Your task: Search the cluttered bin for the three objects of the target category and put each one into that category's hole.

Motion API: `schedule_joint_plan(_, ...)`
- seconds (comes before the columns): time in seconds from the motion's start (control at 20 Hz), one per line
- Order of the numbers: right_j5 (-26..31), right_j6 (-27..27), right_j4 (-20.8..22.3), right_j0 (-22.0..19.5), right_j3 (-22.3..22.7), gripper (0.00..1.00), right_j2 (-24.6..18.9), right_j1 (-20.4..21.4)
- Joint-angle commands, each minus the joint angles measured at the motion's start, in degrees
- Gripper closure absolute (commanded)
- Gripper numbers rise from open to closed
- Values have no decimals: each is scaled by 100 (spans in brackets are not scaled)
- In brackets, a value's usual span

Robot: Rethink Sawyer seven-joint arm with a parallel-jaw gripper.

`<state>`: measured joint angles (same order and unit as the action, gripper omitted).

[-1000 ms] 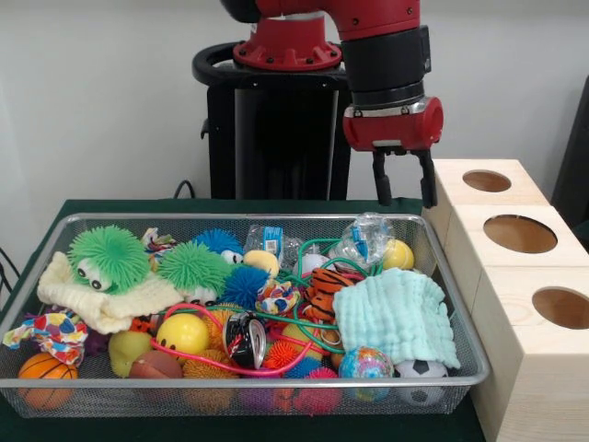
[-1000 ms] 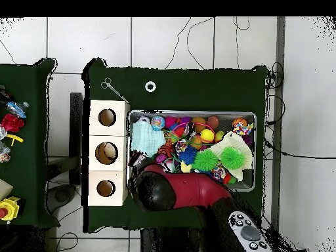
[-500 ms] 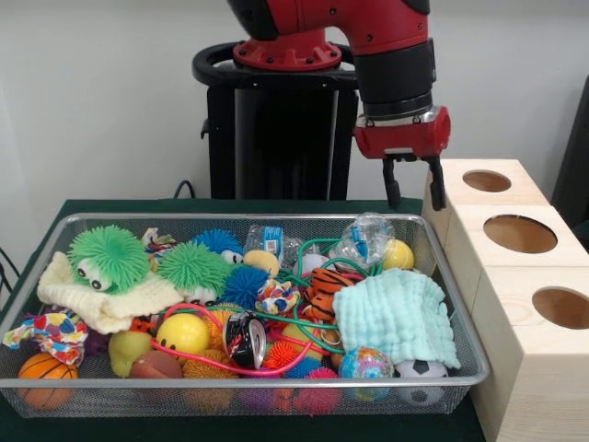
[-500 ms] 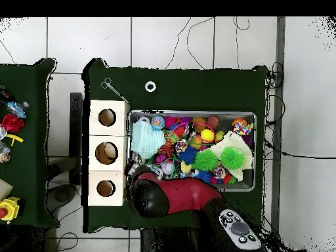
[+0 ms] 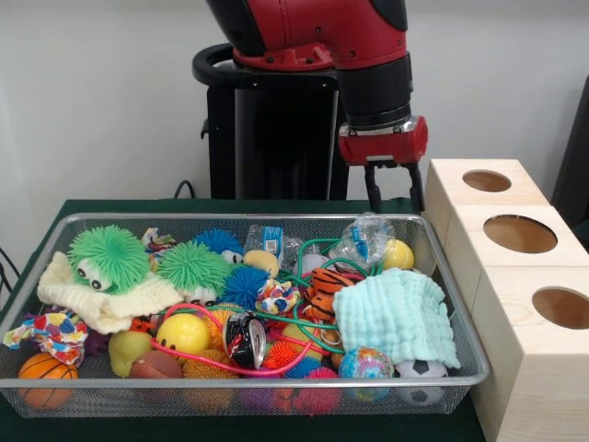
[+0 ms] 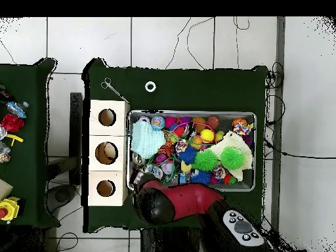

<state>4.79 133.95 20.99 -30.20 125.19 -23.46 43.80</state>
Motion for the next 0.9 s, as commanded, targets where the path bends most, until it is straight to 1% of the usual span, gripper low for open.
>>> schedule_joint_plan(0.05,-69,12,467,-308,216,0,55,-168)
schedule_joint_plan(0.2,-65,71,506,-292,242,0,80,-169)
schedule_joint_plan(0.45,60,20,579,-349,204,0,80,-168)
schedule_joint_plan(0.65,-134,141,671,-172,56,0,259,-343)
schedule_joint_plan(0.9,-559,245,868,119,-328,0,663,-790)
